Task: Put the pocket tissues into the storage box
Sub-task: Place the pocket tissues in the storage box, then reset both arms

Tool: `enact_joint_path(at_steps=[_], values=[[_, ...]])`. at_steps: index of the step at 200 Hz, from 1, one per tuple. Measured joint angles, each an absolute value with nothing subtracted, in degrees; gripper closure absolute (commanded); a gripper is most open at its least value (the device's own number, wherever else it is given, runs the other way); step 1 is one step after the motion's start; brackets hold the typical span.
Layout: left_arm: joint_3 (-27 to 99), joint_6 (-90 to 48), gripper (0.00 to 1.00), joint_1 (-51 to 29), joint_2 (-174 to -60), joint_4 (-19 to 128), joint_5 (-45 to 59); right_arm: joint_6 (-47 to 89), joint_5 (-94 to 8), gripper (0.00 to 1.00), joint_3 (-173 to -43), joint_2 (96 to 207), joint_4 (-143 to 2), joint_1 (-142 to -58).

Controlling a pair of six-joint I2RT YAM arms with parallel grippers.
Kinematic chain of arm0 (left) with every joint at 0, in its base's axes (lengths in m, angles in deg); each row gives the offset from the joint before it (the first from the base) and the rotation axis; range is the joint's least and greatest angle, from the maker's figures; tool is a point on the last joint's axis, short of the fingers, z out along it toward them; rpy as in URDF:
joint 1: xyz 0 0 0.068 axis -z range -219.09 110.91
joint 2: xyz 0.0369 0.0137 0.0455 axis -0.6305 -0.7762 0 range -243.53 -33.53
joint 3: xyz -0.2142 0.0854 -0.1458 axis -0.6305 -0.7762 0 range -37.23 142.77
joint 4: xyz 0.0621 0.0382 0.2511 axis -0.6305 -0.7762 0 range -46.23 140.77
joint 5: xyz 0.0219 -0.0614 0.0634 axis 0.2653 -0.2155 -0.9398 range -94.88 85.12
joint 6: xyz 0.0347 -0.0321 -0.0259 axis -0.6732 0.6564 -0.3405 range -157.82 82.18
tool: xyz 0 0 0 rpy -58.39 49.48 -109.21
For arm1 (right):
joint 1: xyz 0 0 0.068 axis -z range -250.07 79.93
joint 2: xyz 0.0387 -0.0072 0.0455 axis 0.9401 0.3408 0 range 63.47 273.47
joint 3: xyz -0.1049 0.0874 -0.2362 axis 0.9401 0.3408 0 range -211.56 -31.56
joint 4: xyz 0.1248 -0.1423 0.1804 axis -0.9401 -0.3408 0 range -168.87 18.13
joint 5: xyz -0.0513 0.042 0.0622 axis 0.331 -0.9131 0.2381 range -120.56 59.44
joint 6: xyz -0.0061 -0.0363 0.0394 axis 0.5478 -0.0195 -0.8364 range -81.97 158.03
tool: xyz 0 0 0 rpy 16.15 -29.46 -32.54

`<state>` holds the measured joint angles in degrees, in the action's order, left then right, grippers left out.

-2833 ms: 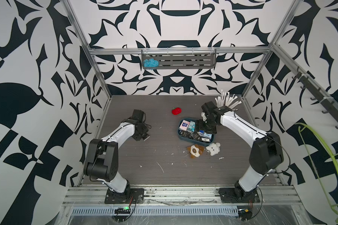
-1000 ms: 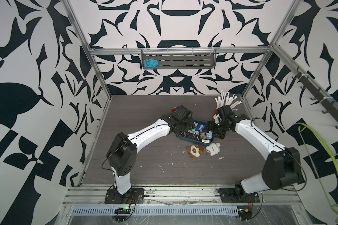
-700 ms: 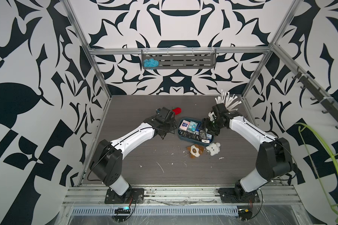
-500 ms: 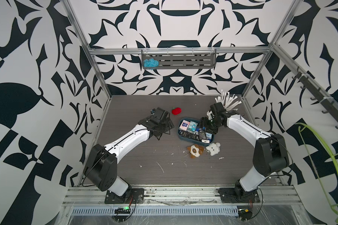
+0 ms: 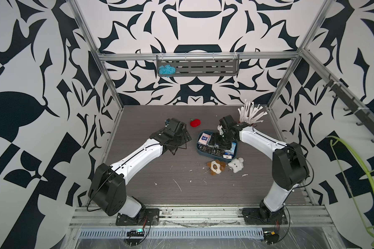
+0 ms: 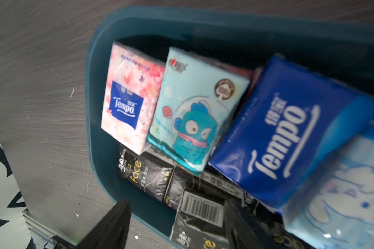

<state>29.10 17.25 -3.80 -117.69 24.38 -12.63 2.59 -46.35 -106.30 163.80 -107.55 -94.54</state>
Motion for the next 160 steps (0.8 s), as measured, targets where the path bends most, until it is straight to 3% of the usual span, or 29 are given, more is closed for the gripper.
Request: enact_joint_path(at_steps=[37,41,55,68,101,160], values=[[28.72,16.33,0.16,-4.89,-116.31,23.49,-13.06,2.63,-45.85,0.26,-106.56,162.84,-107.46,-94.63],[28.66,16.26,0.10,-5.13,-116.27,23.42,-13.09,2.65,-45.63,0.25,-106.56,162.75,-107.48,-94.69],[28.33,15.43,0.05,-6.60,-116.07,22.48,-14.00,2.72,-44.14,0.22,-106.36,161.55,-107.33,-94.91],[27.85,13.53,0.01,-8.28,-115.85,20.93,-16.12,3.15,-41.04,0.19,-105.60,158.86,-107.18,-94.93],[24.35,5.38,0.00,-12.80,-112.88,18.70,-23.82,7.24,-29.71,0.15,-102.60,149.42,-106.24,-93.78],[2.67,-15.65,0.00,-30.75,-100.77,37.23,-24.89,15.68,-20.25,0.17,-81.18,140.41,-88.01,-77.89]])
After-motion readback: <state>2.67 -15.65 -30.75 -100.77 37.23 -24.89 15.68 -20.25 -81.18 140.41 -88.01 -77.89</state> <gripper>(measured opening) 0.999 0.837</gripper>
